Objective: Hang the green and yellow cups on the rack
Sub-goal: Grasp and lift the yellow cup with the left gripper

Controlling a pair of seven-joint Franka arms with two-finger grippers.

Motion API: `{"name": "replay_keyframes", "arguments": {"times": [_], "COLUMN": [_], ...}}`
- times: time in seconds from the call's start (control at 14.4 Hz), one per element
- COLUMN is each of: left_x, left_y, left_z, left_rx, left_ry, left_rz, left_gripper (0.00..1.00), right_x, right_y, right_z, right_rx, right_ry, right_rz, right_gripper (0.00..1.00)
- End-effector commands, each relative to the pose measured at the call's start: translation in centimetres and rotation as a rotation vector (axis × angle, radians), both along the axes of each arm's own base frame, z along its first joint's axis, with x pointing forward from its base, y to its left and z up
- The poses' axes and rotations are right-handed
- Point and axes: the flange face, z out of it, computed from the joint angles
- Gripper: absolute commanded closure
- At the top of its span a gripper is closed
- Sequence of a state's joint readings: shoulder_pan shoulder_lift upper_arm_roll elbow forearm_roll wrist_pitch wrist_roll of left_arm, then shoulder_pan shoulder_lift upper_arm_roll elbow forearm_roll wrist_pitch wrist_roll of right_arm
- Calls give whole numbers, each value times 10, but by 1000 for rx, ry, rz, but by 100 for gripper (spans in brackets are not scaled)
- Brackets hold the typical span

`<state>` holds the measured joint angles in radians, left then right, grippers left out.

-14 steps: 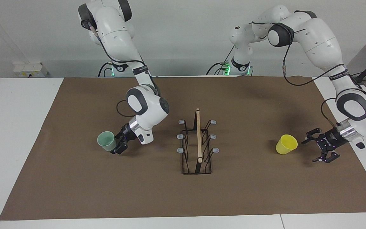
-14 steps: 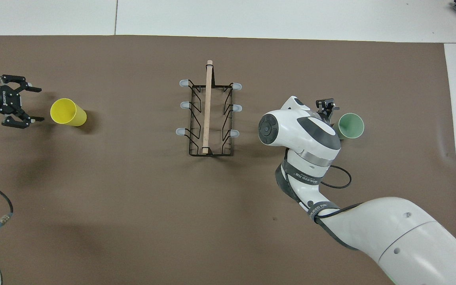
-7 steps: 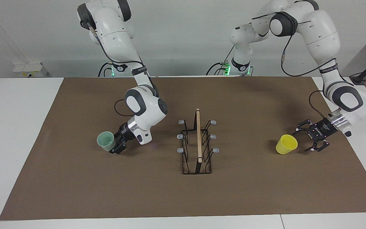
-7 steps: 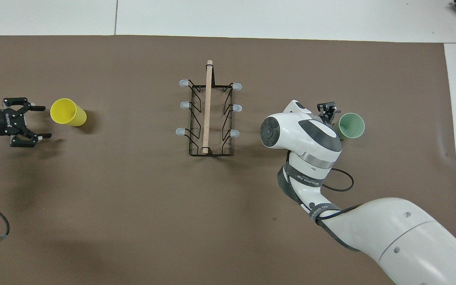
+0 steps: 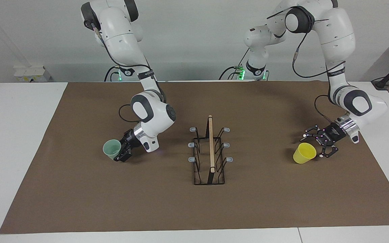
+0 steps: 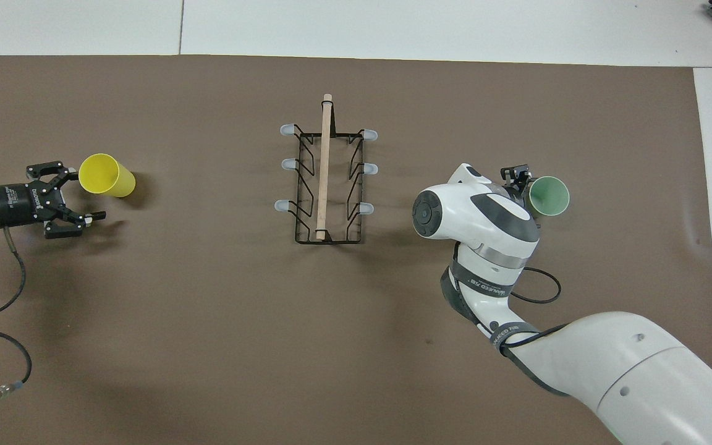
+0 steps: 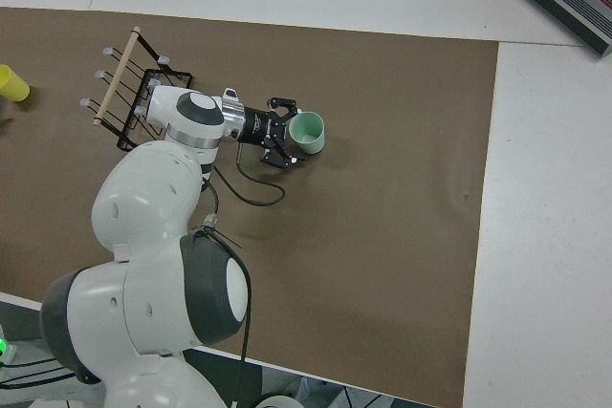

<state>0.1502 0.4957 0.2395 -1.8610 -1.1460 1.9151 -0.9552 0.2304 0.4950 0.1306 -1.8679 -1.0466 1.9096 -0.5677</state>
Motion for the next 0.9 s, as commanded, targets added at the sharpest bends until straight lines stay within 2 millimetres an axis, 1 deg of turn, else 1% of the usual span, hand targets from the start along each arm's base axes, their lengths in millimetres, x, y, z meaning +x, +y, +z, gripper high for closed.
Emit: {"name": "replay_keyframes", "arguments": {"times": [0.0, 0.07, 0.21, 0.35, 0.48, 0.55, 0.62, 0.69, 0.76, 0.83], "left_x": [-7, -4, 1, 4, 10, 10, 12, 15, 21, 25], "left_y": [-27, -35, -44, -44, -50, -51, -56, -57, -58, -68], "left_z": [-3, -5, -7, -8, -5, -3, 1, 2, 7, 9], "left_rx": [0, 4, 9, 6, 12, 12, 16, 25, 47, 65], "left_ry": [-34, -43, -51, -58, -64, -69, -79, -77, -85, -89], "left_rz": [58, 82, 118, 144, 143, 140, 130, 138, 146, 133], "left_gripper": [0, 0, 0, 0, 0, 0, 0, 3, 11, 48], "right_x": [-6, -6, -5, -6, -6, -6, -5, -4, -3, -1], "right_y": [-6, -8, -16, -18, -18, -18, -19, -18, -15, -13], "right_z": [4, 4, 2, 0, -1, -1, 2, 4, 7, 13], "right_rx": [-11, -11, -6, -17, -25, -29, -31, -33, -36, -37], "right_ry": [-1, -3, -1, 2, 7, 8, 3, 2, 0, -9], "right_rz": [48, 46, 41, 55, 74, 77, 74, 74, 77, 78], "right_gripper": [0, 0, 0, 0, 42, 72, 98, 100, 100, 100]}}
